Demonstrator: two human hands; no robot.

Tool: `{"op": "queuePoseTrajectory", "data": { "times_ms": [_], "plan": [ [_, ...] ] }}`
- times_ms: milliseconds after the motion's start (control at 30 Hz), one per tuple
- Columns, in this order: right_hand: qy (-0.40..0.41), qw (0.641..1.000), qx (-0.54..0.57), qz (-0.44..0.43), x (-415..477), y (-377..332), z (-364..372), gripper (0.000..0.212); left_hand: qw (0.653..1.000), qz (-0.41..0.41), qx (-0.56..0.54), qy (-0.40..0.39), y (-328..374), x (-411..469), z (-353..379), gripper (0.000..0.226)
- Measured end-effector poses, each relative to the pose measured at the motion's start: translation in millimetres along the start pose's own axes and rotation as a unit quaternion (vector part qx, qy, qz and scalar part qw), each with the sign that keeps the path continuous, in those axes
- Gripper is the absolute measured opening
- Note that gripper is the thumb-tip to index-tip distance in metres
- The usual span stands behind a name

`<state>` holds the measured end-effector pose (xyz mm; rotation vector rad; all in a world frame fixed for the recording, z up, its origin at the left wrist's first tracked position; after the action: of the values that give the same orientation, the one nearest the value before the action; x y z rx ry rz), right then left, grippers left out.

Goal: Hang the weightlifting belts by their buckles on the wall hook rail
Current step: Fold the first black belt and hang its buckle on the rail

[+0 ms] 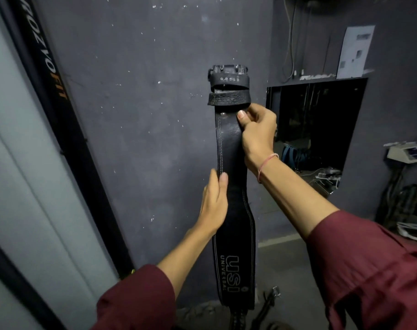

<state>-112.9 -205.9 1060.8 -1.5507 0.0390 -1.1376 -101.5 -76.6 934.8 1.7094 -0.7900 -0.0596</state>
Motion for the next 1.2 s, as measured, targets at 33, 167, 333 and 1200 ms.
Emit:
{"op": "queuePoseTrajectory", "data": {
  "times_ms": [33, 167, 333, 1200],
  "plan": [
    [-0.004, 1.0, 0.005, -0.004, -3, 0, 1, 0.02, 0.999, 0.017, -0.012, 0.024, 13, 5, -3, 0.06],
    [-0.024, 0.999, 0.027, 0.011, -23, 12, 6, 0.012, 0.978, 0.092, -0.106, 0.151, 75, 45, -31, 0.028],
    [-0.022, 0.997, 0.073, 0.025, -37, 16, 3, 0.02, 0.958, 0.048, -0.277, 0.055, 103, 77, -45, 0.006],
    [-0.128, 0.989, 0.053, 0.058, -75, 26, 2, 0.031, 0.952, 0.166, -0.198, 0.163, 100, 87, -66, 0.02]
  ]
}}
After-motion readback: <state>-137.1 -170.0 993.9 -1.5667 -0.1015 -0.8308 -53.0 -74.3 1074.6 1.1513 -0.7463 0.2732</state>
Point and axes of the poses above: each hand's wrist, its own x-axis towards the middle knuckle, its own z-axis out of the palm, y = z × x, the point moved 5 cm from there along x, towards the middle knuckle, and after that the axes turned 6 degrees about -y, right-handed, at the moved point
